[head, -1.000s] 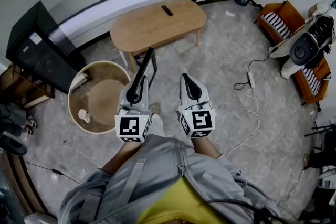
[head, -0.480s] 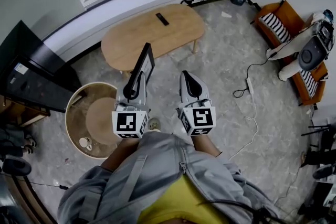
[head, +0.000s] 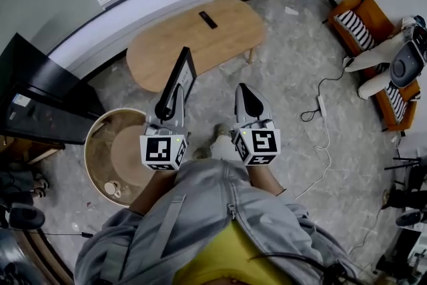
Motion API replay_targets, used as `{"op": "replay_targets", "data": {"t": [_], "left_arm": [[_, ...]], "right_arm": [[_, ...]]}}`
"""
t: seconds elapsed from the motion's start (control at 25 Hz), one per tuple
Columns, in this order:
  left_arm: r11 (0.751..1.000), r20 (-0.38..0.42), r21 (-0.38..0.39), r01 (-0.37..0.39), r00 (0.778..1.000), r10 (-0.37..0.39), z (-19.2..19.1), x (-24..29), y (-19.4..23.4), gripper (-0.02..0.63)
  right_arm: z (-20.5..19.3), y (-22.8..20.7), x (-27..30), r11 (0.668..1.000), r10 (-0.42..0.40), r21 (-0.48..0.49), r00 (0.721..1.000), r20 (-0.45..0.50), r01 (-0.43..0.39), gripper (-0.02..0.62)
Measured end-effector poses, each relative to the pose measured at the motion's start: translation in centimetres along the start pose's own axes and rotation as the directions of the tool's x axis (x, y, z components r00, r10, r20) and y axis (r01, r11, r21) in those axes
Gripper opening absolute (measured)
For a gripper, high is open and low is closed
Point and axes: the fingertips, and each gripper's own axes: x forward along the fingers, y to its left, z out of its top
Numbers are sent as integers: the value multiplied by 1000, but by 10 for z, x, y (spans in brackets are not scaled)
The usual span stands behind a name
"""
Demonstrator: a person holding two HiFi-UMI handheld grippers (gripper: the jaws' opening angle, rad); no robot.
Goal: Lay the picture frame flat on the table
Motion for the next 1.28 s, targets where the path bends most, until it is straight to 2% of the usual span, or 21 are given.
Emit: {"op": "replay_targets", "data": {"t": [0.2, 0.44, 0.88, 1.08, 1.28], "left_arm": [[1000, 12, -9, 18, 1000, -18, -3, 37, 12, 8], [1000, 5, -4, 24, 1000, -24, -10, 123, 35, 8], [996, -33, -36, -87, 996, 85, -23, 333, 95, 8], [989, -17, -58, -139, 990, 138, -30, 403, 110, 8], [987, -24, -56, -151, 988, 150, -37, 456, 126, 8]], "right_arm": [[6, -7, 54, 999, 37, -4, 999, 20, -37, -2], [12, -40, 149, 996, 92, -7, 995, 44, -92, -2], [27, -131, 358, 975, 218, -44, 976, -19, -218, -2], [25, -162, 424, 954, 289, -63, 955, -73, -293, -2], [22, -183, 475, 944, 317, -70, 946, -71, -322, 0]]}}
